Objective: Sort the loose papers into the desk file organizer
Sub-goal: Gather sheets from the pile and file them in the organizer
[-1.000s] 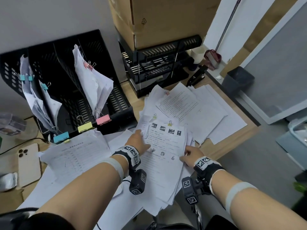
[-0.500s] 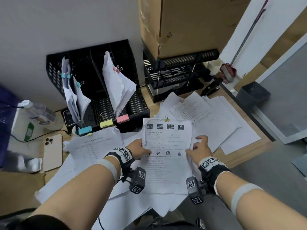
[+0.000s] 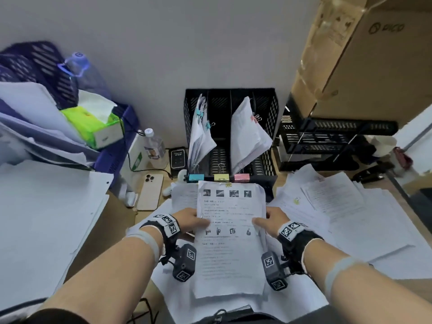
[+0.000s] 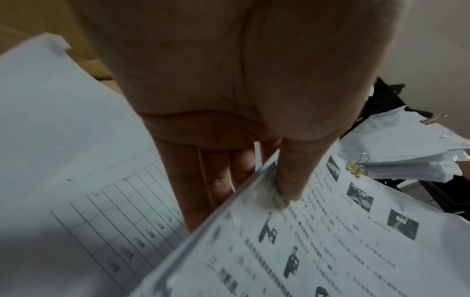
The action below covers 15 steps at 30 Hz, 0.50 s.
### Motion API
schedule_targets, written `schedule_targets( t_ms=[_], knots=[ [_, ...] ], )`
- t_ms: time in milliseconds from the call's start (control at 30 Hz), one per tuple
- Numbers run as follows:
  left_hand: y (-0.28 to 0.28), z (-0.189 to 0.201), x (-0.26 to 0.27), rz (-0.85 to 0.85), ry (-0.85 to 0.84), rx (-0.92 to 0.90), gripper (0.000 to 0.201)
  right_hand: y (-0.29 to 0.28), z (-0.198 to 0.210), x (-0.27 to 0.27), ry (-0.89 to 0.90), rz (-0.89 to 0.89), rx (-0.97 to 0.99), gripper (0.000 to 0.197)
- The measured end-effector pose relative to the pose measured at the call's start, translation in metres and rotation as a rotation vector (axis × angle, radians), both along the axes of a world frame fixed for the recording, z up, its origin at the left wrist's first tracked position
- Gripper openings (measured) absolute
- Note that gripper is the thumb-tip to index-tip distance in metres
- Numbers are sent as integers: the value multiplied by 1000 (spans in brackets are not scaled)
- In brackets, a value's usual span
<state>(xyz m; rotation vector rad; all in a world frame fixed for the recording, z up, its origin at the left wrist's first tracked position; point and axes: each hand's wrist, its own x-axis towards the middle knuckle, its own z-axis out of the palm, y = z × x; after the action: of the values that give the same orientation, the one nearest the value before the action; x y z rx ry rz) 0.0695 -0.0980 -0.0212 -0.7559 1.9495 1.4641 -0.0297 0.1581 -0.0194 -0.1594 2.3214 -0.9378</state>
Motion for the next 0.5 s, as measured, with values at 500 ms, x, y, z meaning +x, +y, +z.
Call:
schedule_targets(
  t_ms=[500],
  knots=[
    [-24,28,-3,-132,109,-207,21,-33,22,5,39,-136,-56,17]
  ],
)
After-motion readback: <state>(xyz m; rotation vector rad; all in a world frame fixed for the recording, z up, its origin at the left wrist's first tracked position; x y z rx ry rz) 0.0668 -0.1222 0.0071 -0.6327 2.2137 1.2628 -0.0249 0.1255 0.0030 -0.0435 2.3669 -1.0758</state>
